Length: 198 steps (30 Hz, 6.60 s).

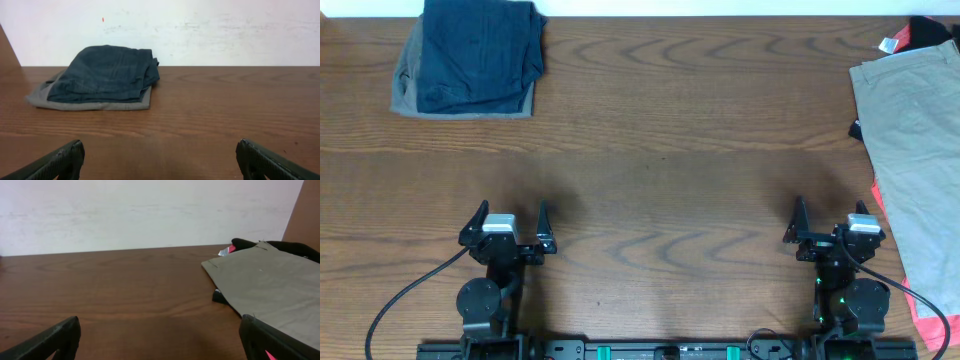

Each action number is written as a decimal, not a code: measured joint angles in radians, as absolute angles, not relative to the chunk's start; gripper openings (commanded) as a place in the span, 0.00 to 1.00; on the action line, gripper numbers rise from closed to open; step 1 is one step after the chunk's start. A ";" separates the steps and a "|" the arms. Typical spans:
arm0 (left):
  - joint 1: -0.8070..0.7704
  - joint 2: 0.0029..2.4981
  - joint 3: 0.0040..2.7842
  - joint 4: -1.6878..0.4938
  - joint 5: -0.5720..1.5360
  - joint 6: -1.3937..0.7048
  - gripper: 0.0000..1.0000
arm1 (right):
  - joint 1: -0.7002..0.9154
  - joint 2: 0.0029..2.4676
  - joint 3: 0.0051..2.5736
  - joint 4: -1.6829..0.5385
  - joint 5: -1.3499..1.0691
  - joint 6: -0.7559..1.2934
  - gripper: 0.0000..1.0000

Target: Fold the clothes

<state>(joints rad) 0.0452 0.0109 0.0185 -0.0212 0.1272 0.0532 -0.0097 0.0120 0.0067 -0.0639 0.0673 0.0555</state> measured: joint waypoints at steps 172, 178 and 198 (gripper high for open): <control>0.045 0.010 0.020 -0.023 0.127 0.053 0.98 | -0.215 2.257 1.604 -0.385 0.565 -0.277 0.93; 0.045 0.010 0.020 -0.023 0.127 0.053 0.98 | -0.238 2.258 1.607 -0.393 0.543 -0.282 0.84; 0.045 0.010 0.020 -0.023 0.127 0.053 0.98 | -0.238 2.268 1.608 -0.388 0.488 -0.157 0.13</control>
